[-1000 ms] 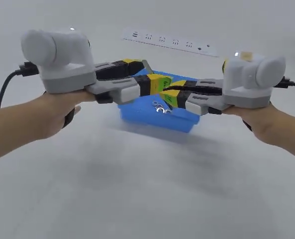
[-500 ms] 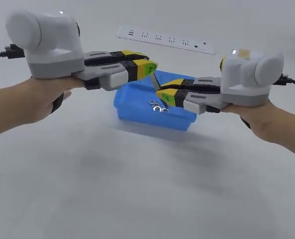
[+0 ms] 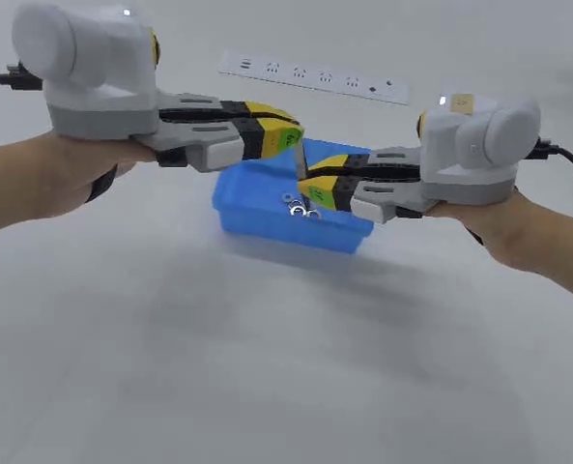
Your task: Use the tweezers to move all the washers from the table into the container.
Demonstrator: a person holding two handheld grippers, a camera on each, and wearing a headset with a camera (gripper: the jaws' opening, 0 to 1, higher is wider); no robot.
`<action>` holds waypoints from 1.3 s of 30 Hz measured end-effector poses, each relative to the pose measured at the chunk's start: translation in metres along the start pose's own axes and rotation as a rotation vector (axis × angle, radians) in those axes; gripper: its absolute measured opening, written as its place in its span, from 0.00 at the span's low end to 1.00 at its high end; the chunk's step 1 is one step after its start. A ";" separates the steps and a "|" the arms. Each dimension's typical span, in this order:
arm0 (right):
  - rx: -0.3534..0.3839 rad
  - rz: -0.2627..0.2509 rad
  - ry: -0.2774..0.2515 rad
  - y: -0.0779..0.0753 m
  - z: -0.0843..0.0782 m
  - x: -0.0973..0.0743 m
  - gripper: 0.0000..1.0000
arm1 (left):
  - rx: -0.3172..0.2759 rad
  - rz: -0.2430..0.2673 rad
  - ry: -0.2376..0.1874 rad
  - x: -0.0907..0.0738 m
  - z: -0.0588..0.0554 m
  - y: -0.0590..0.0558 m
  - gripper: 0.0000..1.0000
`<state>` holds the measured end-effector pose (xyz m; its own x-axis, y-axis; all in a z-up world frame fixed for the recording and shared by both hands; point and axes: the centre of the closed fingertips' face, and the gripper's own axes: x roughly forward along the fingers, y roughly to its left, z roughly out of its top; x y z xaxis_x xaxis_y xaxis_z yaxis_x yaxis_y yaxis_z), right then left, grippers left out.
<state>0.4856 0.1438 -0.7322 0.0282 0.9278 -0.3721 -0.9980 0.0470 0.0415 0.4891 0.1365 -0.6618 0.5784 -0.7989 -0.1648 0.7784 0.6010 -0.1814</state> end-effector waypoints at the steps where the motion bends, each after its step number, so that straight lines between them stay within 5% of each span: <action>1: -0.001 0.000 0.003 0.000 -0.001 0.000 0.08 | 0.048 -0.010 0.014 0.000 -0.001 -0.001 0.08; 11: -0.023 0.018 0.021 0.001 -0.001 -0.002 0.08 | 0.117 -0.060 0.044 0.003 -0.002 -0.013 0.04; 22: -0.045 0.017 0.038 0.000 -0.003 -0.004 0.09 | 0.134 -0.070 0.049 0.004 -0.005 -0.003 0.04; 39: -0.109 0.031 0.080 0.005 -0.008 0.002 0.11 | 0.187 -0.128 0.086 0.011 -0.009 -0.017 0.04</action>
<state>0.4800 0.1432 -0.7406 -0.0032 0.8956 -0.4448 -0.9986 -0.0261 -0.0453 0.4798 0.1181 -0.6695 0.4551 -0.8589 -0.2349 0.8805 0.4734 -0.0248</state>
